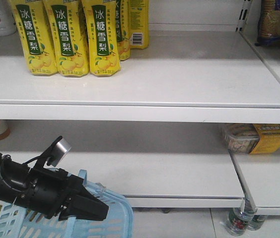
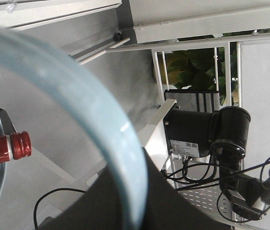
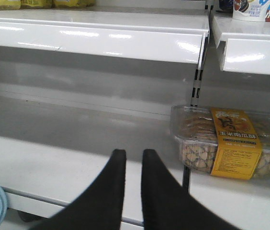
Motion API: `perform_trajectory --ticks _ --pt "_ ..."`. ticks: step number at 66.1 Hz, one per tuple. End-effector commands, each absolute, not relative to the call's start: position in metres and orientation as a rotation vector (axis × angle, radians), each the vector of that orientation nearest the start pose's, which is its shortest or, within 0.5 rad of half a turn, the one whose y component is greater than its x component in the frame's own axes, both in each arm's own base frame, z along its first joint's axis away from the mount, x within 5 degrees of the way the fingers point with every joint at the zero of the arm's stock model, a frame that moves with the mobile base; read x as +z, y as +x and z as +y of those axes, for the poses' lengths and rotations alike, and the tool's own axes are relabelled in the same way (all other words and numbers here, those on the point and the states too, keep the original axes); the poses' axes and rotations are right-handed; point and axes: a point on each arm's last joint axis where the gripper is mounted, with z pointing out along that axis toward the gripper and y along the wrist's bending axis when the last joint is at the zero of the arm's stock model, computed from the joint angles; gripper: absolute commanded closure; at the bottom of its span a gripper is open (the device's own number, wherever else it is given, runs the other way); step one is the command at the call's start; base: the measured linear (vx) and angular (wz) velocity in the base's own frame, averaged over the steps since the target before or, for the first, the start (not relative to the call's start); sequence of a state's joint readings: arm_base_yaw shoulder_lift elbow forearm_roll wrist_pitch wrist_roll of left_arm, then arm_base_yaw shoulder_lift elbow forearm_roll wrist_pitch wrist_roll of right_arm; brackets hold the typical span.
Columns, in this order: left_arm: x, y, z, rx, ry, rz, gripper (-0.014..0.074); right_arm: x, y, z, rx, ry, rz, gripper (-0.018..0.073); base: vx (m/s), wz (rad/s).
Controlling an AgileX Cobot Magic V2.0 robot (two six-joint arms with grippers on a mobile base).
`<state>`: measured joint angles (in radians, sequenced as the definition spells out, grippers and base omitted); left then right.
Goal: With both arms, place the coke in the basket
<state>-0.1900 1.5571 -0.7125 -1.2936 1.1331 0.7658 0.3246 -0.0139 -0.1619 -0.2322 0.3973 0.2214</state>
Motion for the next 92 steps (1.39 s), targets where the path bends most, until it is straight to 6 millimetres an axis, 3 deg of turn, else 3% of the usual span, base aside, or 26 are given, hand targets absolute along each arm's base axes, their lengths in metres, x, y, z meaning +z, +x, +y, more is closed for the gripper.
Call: perform_trajectory --ticks 1,45,53,69,92 --pt "0.230 0.225 -0.129 -1.727 0.199 2.533 0.0603 0.247 0.044 0.007 0.180 -0.204 1.607 0.0573 0.00 0.00" --pt "0.230 0.225 -0.129 -1.726 0.201 2.534 0.0603 0.247 0.044 0.008 0.196 -0.196 1.608 0.0569 0.00 0.00" --pt "0.237 0.221 -0.128 -1.720 0.226 2.507 0.0603 0.247 0.044 0.008 0.195 -0.197 1.608 0.0569 0.00 0.00" --pt "0.280 0.186 -0.132 -1.664 0.427 2.343 0.0603 0.247 0.044 0.008 0.195 -0.197 1.608 0.0569 0.00 0.00" --pt "0.292 0.131 -0.115 -1.348 0.393 2.162 0.0603 0.247 0.044 0.008 0.195 -0.197 1.609 0.0569 0.00 0.00"
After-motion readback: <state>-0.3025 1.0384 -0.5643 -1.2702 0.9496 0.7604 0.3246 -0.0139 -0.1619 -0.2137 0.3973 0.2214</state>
